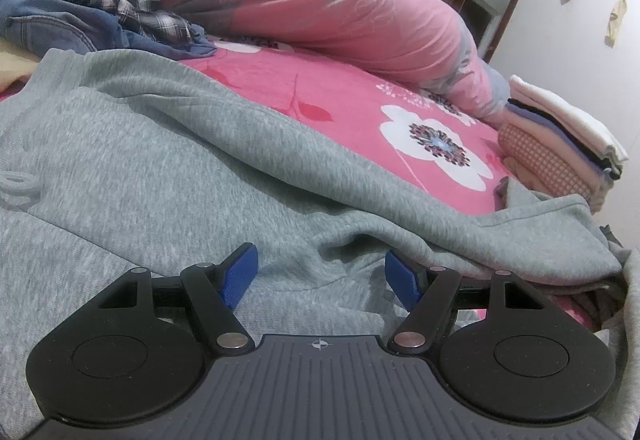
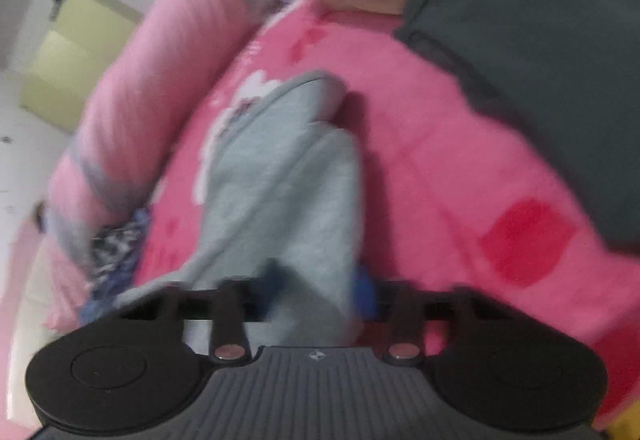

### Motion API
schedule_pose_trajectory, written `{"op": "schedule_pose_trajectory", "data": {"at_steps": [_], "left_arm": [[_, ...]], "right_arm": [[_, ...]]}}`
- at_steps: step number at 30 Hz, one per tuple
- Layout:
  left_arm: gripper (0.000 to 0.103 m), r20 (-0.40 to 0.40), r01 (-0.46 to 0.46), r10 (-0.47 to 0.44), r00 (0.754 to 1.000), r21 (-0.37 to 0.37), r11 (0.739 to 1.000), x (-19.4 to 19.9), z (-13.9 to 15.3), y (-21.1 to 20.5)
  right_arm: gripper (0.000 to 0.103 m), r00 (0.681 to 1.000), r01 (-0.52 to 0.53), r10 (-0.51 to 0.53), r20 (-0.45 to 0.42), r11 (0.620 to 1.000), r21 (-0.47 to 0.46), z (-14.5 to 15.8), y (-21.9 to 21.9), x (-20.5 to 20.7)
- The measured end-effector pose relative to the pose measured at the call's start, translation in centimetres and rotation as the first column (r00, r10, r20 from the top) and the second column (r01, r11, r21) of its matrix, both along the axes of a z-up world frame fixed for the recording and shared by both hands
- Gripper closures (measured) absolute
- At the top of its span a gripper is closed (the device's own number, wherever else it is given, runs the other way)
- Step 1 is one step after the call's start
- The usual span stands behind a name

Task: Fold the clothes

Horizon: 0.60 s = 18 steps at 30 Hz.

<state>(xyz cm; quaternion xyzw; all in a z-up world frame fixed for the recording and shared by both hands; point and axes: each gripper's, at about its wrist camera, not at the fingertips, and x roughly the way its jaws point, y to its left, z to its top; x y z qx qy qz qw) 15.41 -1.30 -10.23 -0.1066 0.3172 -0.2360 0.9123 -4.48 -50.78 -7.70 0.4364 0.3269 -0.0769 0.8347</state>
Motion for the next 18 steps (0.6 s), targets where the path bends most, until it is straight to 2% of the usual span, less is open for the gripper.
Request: {"op": "schedule_pose_trajectory", "data": {"at_steps": [2,4,7,9,11,12,14,16,18], "left_arm": [[0.032,0.001,0.0,0.0,1.0,0.004,1.0,0.0,0.0,0.0],[0.032,0.002,0.0,0.0,1.0,0.009,1.0,0.0,0.0,-0.1],[0.032,0.004,0.0,0.0,1.0,0.017,1.0,0.0,0.0,-0.2],[0.032,0.005,0.0,0.0,1.0,0.022,1.0,0.0,0.0,-0.2],[0.032,0.006,0.0,0.0,1.0,0.022,1.0,0.0,0.0,-0.2],[0.032,0.006,0.0,0.0,1.0,0.022,1.0,0.0,0.0,-0.2],[0.032,0.005,0.0,-0.001,1.0,0.023,1.0,0.0,0.0,-0.2],[0.032,0.005,0.001,-0.001,1.0,0.025,1.0,0.0,0.0,-0.3],[0.032,0.006,0.001,-0.001,1.0,0.032,0.999,-0.1,0.0,-0.3]], "right_arm": [[0.097,0.999,0.014,-0.012,0.035,0.998,-0.055,0.7,1.1,-0.5],[0.098,0.993,0.05,-0.033,0.114,0.988,-0.144,3.4,2.4,-1.8],[0.099,0.969,0.071,-0.01,0.247,0.969,-0.238,6.7,4.8,-4.5],[0.099,0.958,0.082,-0.004,0.287,0.962,-0.259,7.6,6.2,-6.2],[0.099,0.961,0.103,-0.016,0.277,0.948,-0.301,7.3,7.1,-7.7],[0.099,0.967,0.115,-0.04,0.25,0.949,-0.294,6.5,6.8,-8.7],[0.098,0.98,0.159,-0.127,0.153,0.964,-0.215,3.9,5.3,-9.8],[0.097,0.976,0.216,-0.21,0.056,0.968,-0.129,1.3,3.5,-11.1],[0.097,0.961,0.274,-0.267,0.066,0.948,-0.161,2.0,3.0,-12.8]]}}
